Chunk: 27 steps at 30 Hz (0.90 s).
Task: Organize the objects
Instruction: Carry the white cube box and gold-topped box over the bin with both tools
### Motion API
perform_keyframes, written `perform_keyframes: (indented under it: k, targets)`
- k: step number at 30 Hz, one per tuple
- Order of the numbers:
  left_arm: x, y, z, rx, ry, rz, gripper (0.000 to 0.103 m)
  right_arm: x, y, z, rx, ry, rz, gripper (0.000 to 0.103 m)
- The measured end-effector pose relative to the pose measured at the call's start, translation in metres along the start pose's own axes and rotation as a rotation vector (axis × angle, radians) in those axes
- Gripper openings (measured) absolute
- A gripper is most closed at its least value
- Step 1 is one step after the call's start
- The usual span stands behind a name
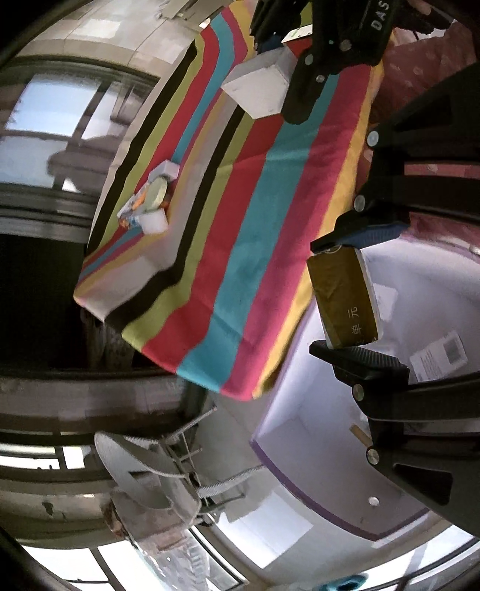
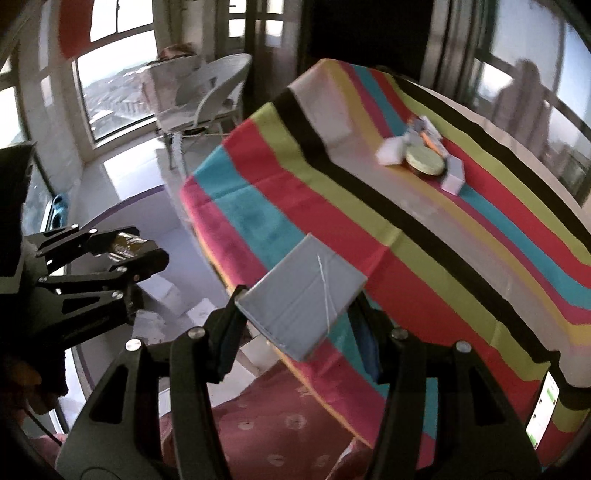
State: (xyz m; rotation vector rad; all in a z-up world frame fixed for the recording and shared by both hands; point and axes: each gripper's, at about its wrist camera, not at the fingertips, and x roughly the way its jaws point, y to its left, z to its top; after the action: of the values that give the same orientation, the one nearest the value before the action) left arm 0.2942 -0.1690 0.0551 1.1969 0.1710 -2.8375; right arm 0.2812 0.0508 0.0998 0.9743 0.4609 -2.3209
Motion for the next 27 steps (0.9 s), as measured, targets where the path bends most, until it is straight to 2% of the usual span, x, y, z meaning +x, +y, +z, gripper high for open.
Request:
perform_keyframes:
  k: [18, 23, 27]
  targets:
    - [-0.008, 0.080, -0.034, -0.121, 0.030, 0.122, 0.049, 0.009, 0.103, -0.004, -0.275, 0.015, 0.176, 0.058]
    - [-0.004, 0.096, -0.036, -0.127, 0.047, 0.185, 0.049, 0.020, 0.121, -0.004, -0.315, 0.023, 0.240, 0.058]
    - [0.002, 0.109, -0.037, -0.160, 0.081, 0.269, 0.053, 0.032, 0.131, -0.007, -0.342, 0.051, 0.352, 0.059]
